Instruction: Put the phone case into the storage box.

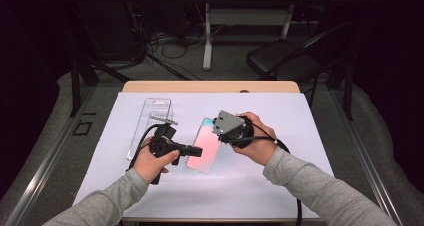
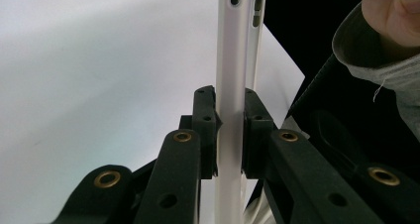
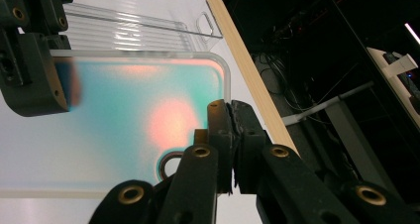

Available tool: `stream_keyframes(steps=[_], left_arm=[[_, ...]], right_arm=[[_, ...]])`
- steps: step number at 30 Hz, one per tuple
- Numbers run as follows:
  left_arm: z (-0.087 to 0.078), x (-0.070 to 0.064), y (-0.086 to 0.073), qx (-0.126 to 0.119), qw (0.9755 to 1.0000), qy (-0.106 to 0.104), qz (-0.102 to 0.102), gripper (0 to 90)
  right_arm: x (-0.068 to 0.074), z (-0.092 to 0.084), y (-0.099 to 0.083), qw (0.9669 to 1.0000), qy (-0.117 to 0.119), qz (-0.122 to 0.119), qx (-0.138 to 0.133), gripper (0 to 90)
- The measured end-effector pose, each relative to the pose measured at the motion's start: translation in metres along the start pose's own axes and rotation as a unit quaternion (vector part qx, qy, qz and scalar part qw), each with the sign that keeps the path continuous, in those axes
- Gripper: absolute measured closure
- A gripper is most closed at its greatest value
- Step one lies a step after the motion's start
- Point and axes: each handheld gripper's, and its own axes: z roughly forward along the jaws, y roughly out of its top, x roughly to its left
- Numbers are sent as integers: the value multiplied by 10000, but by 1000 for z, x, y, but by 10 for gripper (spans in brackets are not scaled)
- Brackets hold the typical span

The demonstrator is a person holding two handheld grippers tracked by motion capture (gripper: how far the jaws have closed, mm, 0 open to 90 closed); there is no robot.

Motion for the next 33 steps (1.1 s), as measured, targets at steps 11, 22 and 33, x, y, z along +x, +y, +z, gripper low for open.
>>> stream_keyframes(steps=[11,22,33], left_arm=[[0,0,0,17,10000,9,24,817],[-1,1,0,29,10000,19,24,818],[-2,1,-1,26,10000,10,14,819]], right_arm=[[0,0,0,10000,21,0,10,883],[0,2,0,10000,61,50,14,880],[0,3,1,9999,93,87,2,878]])
